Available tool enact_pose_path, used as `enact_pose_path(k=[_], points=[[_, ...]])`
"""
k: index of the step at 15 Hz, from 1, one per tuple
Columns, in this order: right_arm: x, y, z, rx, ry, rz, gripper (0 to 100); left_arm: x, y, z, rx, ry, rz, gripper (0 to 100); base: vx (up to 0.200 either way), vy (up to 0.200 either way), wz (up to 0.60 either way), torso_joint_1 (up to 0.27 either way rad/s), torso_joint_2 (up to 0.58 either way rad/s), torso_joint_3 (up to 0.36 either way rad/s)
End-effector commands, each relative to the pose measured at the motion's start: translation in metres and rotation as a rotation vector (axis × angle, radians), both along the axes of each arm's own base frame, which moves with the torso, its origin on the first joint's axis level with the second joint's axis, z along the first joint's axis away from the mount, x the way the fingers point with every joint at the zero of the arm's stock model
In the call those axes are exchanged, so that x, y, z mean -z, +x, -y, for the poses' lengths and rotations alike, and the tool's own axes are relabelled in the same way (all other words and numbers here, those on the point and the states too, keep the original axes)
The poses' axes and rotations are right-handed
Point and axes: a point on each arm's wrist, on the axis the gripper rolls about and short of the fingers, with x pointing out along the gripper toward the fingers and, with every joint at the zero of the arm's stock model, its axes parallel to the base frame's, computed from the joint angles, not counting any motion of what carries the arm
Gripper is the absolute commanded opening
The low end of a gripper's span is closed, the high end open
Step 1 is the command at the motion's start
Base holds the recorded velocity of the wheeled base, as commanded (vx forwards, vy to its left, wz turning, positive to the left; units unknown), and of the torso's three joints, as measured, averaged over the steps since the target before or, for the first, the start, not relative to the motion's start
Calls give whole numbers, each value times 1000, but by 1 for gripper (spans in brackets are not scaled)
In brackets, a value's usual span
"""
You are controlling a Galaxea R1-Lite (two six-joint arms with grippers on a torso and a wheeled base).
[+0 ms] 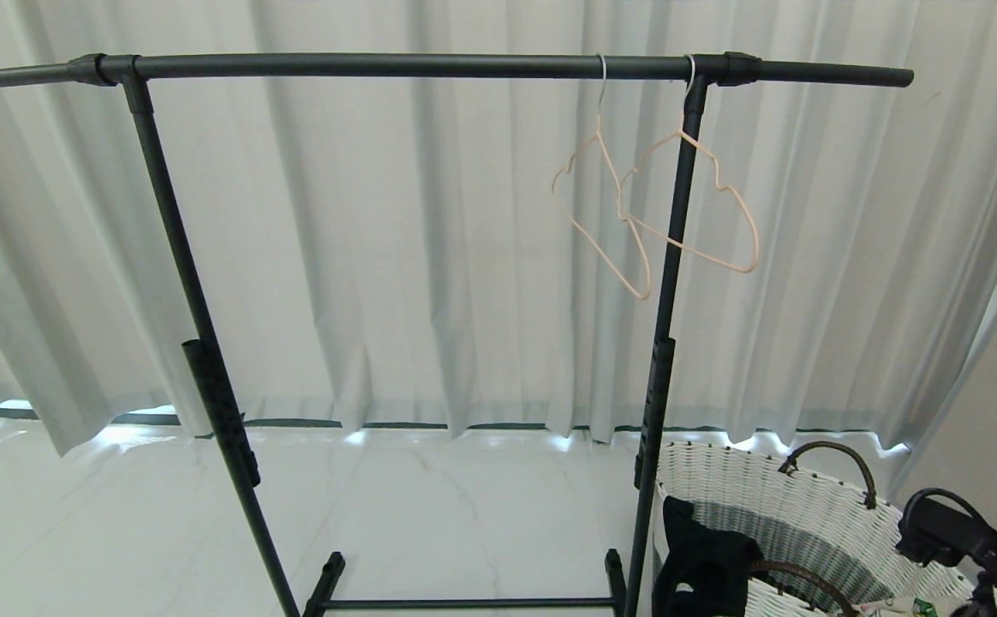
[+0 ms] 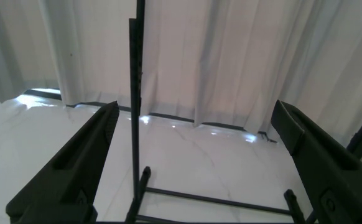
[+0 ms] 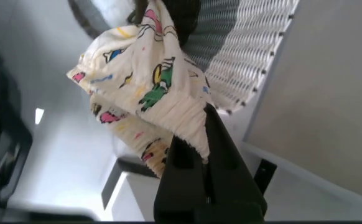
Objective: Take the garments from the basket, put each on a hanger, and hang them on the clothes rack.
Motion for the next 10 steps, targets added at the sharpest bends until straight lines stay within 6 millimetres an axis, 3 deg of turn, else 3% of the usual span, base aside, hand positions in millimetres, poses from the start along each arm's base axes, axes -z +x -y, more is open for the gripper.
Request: enact_pose_path(k=[1, 4, 6, 10], points=[[-63, -20, -1, -1, 11, 155, 0, 0, 0, 0, -1, 0, 1, 100, 0, 0, 0, 0, 0, 0], [-103, -55, -2, -4, 19, 165, 0, 0, 0, 0, -1, 5, -1, 100, 0, 0, 0, 0, 0, 0], [-111, -73, -6, -60, 27, 212, 0, 0, 0, 0, -1, 13, -2, 100, 0, 0, 0, 0, 0, 0], [-121, -85, -17, -214, 56, 291, 0, 0, 0, 0, -1, 10, -2, 100, -200, 0, 0, 1, 2, 2]])
